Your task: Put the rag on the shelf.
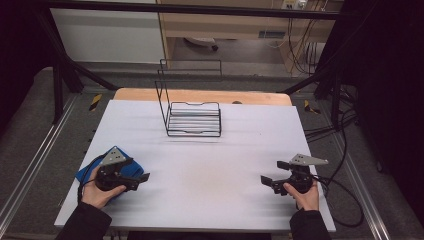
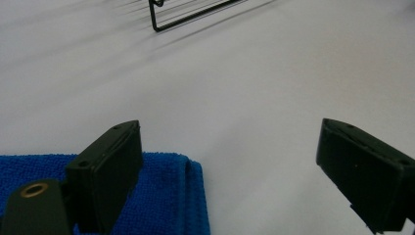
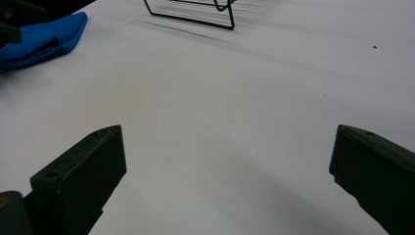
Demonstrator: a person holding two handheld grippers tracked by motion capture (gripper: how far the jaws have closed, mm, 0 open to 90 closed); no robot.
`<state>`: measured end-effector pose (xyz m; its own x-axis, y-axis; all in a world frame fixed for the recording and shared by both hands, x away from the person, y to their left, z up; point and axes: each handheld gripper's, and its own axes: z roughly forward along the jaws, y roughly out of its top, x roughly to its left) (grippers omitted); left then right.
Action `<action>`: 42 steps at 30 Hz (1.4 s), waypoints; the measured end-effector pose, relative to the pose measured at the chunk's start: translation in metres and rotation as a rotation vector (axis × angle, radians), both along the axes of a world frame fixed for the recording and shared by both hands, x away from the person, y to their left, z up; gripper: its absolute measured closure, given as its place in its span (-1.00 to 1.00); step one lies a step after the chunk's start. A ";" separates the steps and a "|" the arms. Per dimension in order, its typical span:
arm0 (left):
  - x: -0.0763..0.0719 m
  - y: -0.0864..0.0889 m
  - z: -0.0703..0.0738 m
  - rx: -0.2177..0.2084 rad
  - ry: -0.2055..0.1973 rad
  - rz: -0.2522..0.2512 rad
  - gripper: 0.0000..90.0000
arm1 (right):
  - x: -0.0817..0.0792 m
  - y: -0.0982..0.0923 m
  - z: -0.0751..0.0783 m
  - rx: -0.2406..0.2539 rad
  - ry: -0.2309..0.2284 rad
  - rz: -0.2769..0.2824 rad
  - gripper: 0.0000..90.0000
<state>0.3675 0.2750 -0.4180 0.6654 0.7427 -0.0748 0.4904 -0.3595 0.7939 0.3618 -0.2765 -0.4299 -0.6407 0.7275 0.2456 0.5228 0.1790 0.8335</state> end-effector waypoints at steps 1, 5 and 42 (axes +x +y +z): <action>0.000 0.000 0.000 0.004 -0.002 0.003 -0.77 | 0.000 0.000 0.000 -0.002 0.000 0.000 -0.98; 0.000 0.000 0.001 0.016 0.005 0.007 -0.74 | 0.000 0.000 0.000 -0.010 0.001 -0.002 -0.98; 0.017 0.007 -0.022 0.232 0.059 0.133 0.33 | 0.002 0.006 -0.005 -0.057 0.038 0.001 -0.97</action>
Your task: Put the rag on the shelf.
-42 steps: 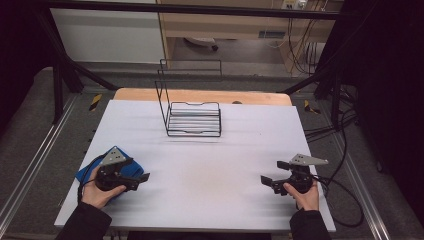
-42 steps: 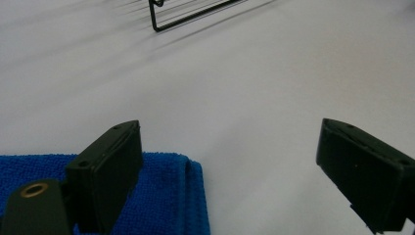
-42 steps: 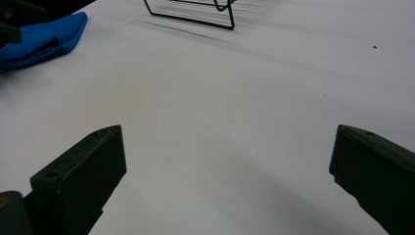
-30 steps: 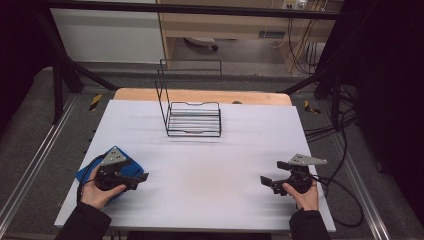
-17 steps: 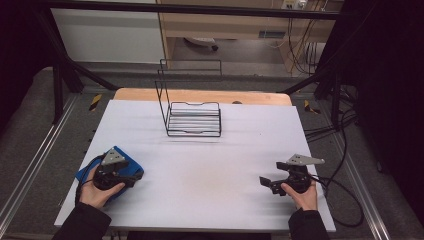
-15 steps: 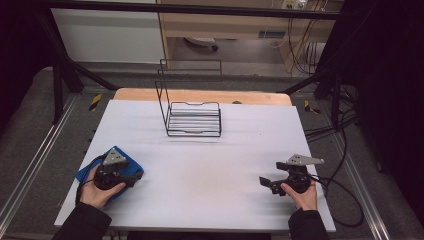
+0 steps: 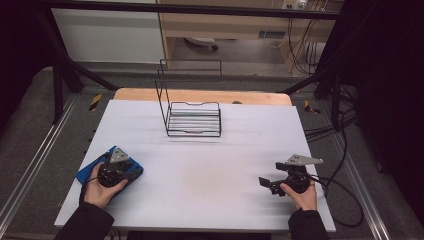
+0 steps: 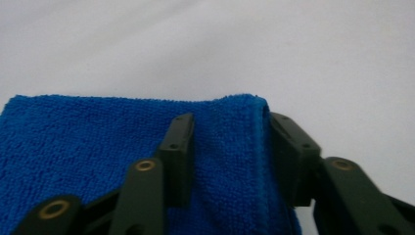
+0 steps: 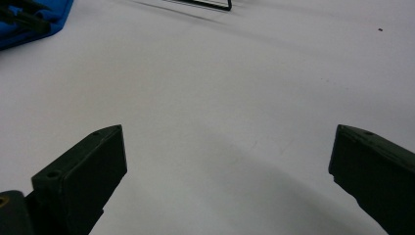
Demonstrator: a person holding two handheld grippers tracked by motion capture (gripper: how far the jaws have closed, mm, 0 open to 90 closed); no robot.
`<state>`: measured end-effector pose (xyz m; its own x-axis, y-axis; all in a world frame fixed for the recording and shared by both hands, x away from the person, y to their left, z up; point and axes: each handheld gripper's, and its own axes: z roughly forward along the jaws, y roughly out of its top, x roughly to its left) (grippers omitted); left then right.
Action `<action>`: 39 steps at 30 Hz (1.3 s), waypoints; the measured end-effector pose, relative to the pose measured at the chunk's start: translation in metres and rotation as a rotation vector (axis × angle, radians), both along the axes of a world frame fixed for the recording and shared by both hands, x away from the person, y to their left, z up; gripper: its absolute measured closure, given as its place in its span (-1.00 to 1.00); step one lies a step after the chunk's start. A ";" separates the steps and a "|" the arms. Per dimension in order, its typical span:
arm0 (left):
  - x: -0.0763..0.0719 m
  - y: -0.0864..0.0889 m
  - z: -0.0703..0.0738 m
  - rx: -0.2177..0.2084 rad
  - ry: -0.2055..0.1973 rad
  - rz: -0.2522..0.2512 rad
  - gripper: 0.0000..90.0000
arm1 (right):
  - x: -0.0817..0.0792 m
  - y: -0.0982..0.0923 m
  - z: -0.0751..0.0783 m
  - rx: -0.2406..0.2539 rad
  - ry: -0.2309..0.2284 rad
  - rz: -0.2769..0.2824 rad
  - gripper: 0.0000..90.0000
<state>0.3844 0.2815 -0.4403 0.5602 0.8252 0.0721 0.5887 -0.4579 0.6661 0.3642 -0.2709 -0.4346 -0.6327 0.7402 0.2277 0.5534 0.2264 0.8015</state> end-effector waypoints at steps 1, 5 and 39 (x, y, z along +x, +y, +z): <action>0.000 0.001 0.000 -0.003 0.003 0.001 0.33 | 0.000 0.000 0.000 0.000 0.000 0.000 -0.97; 0.002 0.003 0.002 -0.008 0.008 0.010 0.61 | 0.000 0.000 0.000 0.002 -0.002 0.000 -0.97; -0.005 -0.016 0.006 -0.025 0.038 -0.042 0.25 | 0.000 0.000 0.000 -0.001 0.001 0.011 -0.96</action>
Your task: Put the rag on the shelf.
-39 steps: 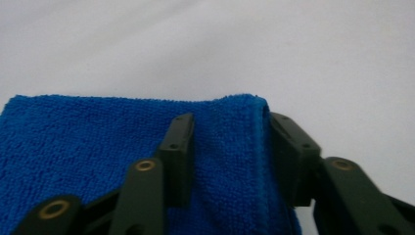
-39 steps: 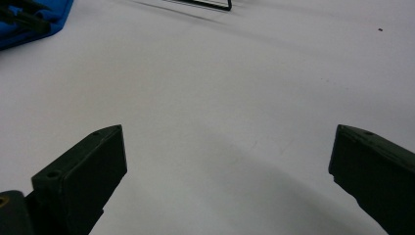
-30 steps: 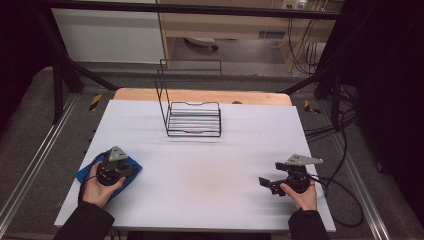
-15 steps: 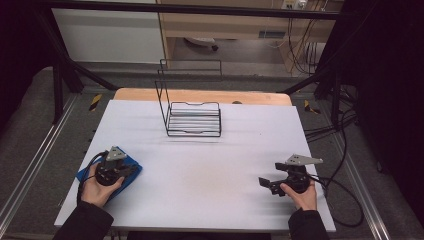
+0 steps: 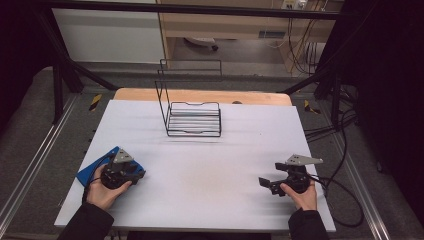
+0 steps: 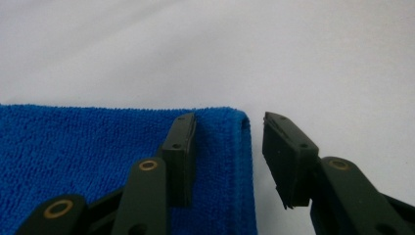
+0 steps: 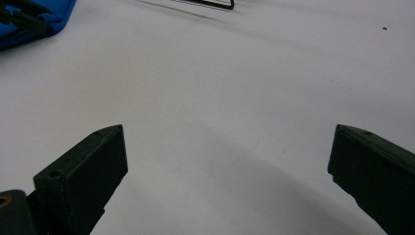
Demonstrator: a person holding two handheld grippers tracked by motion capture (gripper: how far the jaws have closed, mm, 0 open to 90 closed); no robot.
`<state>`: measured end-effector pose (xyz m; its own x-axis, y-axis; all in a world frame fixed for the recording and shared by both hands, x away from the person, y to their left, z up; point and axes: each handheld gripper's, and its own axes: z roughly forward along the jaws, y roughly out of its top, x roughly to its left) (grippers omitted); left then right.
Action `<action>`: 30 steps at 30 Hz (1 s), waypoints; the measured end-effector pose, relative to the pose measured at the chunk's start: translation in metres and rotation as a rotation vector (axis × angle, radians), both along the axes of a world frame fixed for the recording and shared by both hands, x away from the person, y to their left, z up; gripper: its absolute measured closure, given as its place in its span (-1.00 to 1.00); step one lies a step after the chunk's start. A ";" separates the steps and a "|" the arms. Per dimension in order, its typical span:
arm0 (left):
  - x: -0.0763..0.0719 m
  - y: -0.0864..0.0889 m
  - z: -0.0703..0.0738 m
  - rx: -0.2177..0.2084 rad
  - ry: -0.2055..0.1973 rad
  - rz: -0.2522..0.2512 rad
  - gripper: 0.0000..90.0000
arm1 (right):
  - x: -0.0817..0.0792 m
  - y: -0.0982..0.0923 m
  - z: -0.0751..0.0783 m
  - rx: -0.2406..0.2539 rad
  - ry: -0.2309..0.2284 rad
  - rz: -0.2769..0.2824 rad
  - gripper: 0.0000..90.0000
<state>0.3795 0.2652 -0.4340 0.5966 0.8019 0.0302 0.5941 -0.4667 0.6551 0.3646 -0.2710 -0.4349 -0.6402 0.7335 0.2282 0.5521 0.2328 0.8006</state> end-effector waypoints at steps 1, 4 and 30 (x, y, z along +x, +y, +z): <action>0.001 -0.002 -0.001 0.014 -0.002 0.001 0.26 | 0.000 0.000 0.000 0.002 0.002 -0.001 -0.96; 0.005 -0.006 -0.004 0.048 0.000 0.012 0.30 | 0.000 0.000 0.000 0.001 0.002 -0.002 -0.96; 0.002 0.000 0.017 -0.109 -0.001 0.068 0.86 | 0.000 0.001 0.000 0.006 0.004 0.000 -0.96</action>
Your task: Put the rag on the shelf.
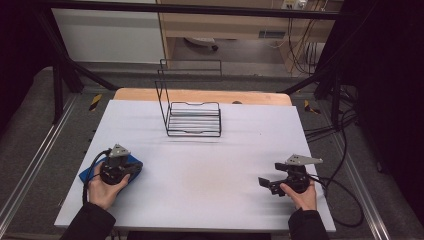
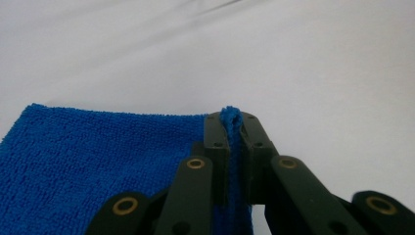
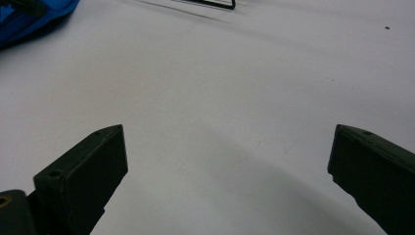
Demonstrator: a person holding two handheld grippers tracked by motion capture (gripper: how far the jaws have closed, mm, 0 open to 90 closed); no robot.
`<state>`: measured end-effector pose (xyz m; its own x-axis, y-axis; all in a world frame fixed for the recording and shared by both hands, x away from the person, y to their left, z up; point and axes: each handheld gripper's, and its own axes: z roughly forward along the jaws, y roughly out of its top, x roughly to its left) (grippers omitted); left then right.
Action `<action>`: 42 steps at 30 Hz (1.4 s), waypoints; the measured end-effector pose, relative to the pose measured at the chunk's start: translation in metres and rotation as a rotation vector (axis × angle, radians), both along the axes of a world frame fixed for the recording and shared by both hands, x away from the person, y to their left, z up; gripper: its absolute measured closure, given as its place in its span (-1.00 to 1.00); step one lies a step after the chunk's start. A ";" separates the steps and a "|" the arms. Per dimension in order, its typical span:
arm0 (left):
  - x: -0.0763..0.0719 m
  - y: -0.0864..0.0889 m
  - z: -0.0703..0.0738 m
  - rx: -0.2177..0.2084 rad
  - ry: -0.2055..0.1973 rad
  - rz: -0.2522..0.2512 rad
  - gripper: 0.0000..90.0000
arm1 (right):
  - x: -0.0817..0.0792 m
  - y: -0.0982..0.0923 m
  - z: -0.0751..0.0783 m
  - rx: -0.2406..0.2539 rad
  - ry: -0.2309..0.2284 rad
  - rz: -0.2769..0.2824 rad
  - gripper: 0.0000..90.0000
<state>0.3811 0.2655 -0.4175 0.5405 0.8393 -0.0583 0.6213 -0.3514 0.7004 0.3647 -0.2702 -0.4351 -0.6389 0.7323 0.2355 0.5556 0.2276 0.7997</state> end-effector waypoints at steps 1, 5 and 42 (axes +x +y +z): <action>-0.002 -0.005 0.003 -0.022 -0.002 -0.008 0.85 | 0.000 0.000 0.000 0.000 0.000 0.000 -0.96; -0.006 -0.020 0.009 -0.052 -0.009 -0.036 0.85 | 0.000 0.000 0.000 0.000 -0.002 0.002 -0.96; 0.035 -0.196 0.000 -0.056 0.019 -0.193 0.85 | 0.000 0.003 0.000 0.008 0.000 0.007 -0.95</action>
